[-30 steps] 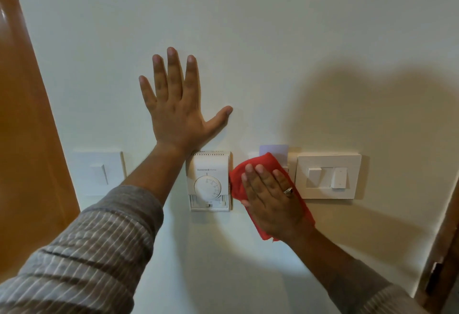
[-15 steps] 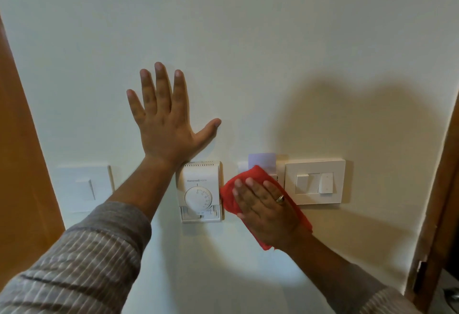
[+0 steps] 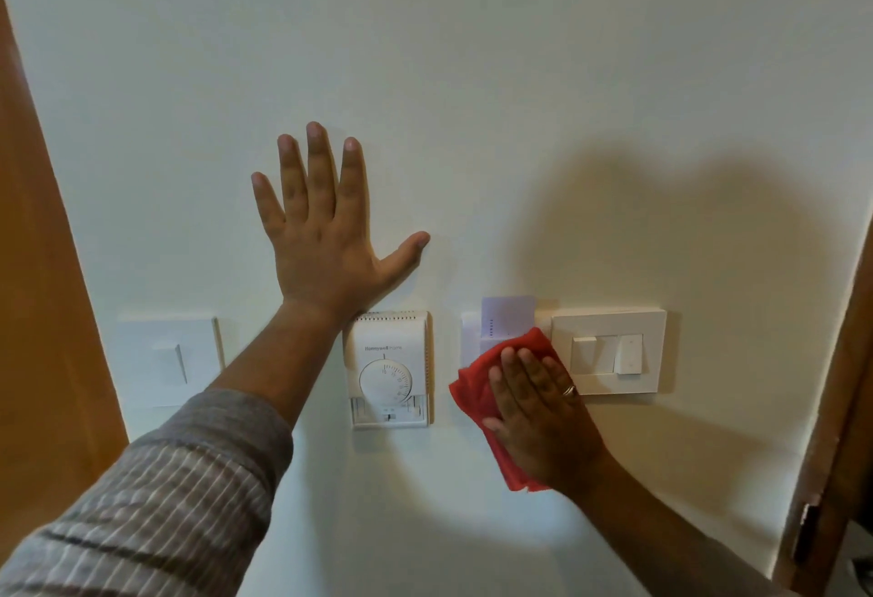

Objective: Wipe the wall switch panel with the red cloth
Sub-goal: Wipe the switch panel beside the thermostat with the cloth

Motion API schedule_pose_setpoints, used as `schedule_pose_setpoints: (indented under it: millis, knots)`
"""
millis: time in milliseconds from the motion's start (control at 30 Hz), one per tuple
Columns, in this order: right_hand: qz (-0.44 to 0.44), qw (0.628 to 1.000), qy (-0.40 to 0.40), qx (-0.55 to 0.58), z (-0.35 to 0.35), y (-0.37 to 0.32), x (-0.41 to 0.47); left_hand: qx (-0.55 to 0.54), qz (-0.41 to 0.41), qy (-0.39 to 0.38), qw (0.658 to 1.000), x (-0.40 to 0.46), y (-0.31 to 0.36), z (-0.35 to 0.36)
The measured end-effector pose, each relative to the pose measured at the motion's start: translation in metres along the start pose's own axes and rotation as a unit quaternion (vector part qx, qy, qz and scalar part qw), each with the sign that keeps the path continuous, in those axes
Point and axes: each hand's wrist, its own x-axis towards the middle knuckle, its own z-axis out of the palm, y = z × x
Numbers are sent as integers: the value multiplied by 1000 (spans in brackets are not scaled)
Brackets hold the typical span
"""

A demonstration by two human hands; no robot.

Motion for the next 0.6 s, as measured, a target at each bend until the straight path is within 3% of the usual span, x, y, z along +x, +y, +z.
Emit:
schedule_pose_setpoints:
  millis: [67,267,333,433,500,600]
  knots:
    - [-14,1000,4,4,-3,14,-4,0,1,2,1000,1,0,0]
    - [110,993,31,10,-10,-8,45,4,-2,0,1000,2,1,3]
    - [50,998,40,22,-11,-10,47,3,0,1,1000,2,1,2]
    - [-154,987,23,27,-16,15,36,4,1,0,1000,2,0,1]
    - [-194,981,-2,18,-19,29,33,3,3,-1,1000,1,-1,0]
    - [-34,999,19,6,-19,13,30,0,1,-6,1000,2,0,0]
